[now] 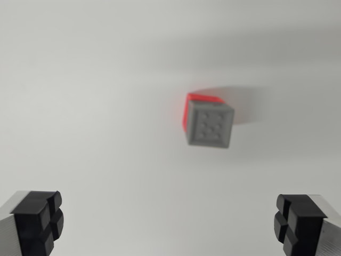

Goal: Destack cube

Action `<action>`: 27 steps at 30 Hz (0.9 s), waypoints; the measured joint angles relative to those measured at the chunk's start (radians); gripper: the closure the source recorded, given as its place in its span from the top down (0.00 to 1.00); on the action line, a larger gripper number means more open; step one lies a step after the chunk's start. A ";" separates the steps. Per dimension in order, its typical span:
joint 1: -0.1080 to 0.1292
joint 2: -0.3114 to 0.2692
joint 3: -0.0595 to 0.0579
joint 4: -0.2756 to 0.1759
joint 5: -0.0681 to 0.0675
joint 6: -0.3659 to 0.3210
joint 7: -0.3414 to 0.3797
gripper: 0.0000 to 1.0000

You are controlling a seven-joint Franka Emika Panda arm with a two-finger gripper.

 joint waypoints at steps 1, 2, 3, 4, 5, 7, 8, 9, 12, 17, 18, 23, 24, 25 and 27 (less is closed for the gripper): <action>-0.001 0.001 -0.001 -0.004 0.000 0.004 0.000 1.00; -0.002 0.003 -0.001 -0.007 0.001 0.008 0.000 1.00; -0.002 0.005 -0.002 -0.011 0.002 0.012 0.000 1.00; -0.003 0.006 -0.003 -0.014 0.002 0.017 -0.001 1.00; -0.003 0.008 -0.004 -0.018 0.003 0.021 -0.001 1.00; -0.005 0.010 -0.005 -0.025 0.004 0.029 -0.001 1.00; -0.006 0.012 -0.006 -0.030 0.005 0.034 -0.002 1.00; -0.007 0.015 -0.007 -0.034 0.006 0.040 -0.002 1.00; -0.009 0.021 -0.009 -0.044 0.009 0.054 -0.003 1.00; -0.014 0.035 -0.014 -0.066 0.013 0.082 -0.007 1.00; -0.015 0.038 -0.016 -0.070 0.014 0.089 -0.007 1.00; -0.021 0.054 -0.021 -0.090 0.020 0.119 -0.011 1.00; -0.023 0.058 -0.022 -0.095 0.021 0.126 -0.012 1.00; -0.024 0.062 -0.022 -0.099 0.022 0.133 -0.013 1.00; -0.028 0.071 -0.024 -0.107 0.025 0.146 -0.015 1.00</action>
